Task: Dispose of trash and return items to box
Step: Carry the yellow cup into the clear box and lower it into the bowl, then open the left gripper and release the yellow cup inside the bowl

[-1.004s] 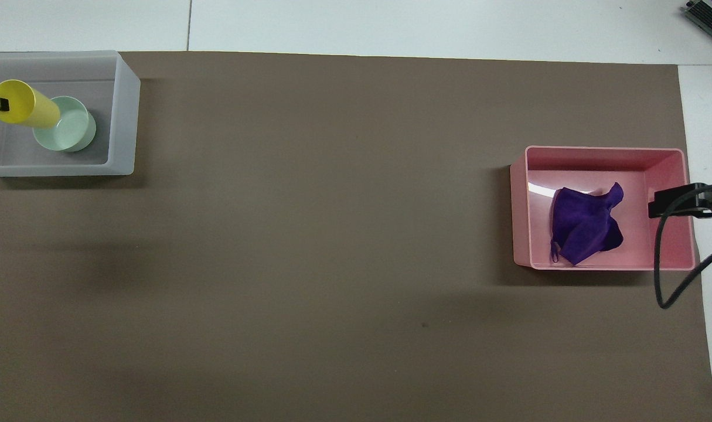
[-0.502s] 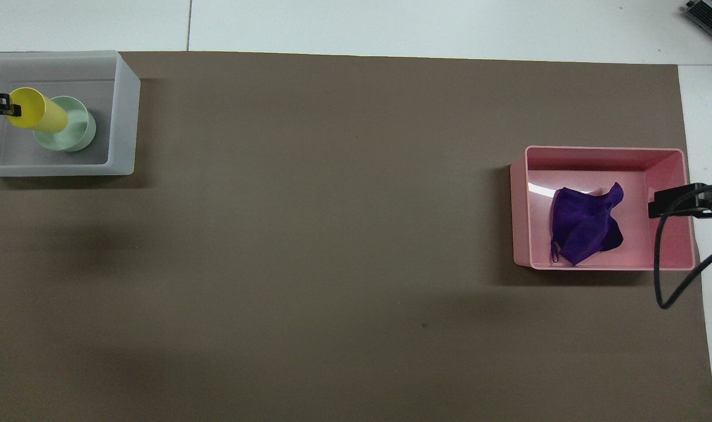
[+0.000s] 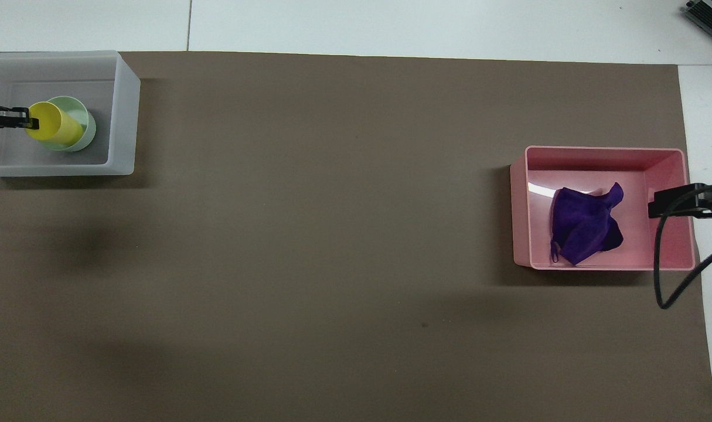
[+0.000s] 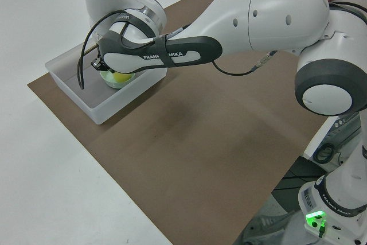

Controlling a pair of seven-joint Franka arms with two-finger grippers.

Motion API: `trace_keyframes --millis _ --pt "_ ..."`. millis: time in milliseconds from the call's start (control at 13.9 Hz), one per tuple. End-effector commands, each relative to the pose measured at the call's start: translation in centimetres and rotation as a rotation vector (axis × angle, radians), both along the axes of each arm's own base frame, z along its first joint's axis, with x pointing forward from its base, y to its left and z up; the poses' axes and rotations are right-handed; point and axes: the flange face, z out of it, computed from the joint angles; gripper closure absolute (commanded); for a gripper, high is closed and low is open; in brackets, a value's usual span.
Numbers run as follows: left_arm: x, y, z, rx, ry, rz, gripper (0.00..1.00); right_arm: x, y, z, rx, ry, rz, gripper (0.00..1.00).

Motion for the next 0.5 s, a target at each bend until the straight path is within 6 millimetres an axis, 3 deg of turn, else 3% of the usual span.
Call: trace_keyframes --millis 0,143,215,287,430 --pt "-1.27 -0.13 -0.04 -0.008 -0.02 -0.003 1.0 -0.68 -0.16 0.04 -0.014 -0.012 -0.011 0.0" --pt "-1.39 0.04 0.03 -0.01 -0.012 -0.002 1.0 -0.7 -0.16 0.02 -0.014 -0.011 -0.011 0.0" --pt "-1.38 0.14 0.1 -0.009 -0.014 0.0 0.95 -0.69 -0.08 0.02 -0.014 -0.011 -0.01 0.0" --pt "-1.31 0.04 0.19 -0.006 -0.016 -0.002 0.65 -0.71 -0.16 0.01 -0.014 -0.009 -0.011 0.0" --pt "-1.25 0.31 0.54 -0.003 -0.022 -0.001 0.14 -0.73 -0.16 -0.01 -0.013 -0.008 -0.012 0.0"
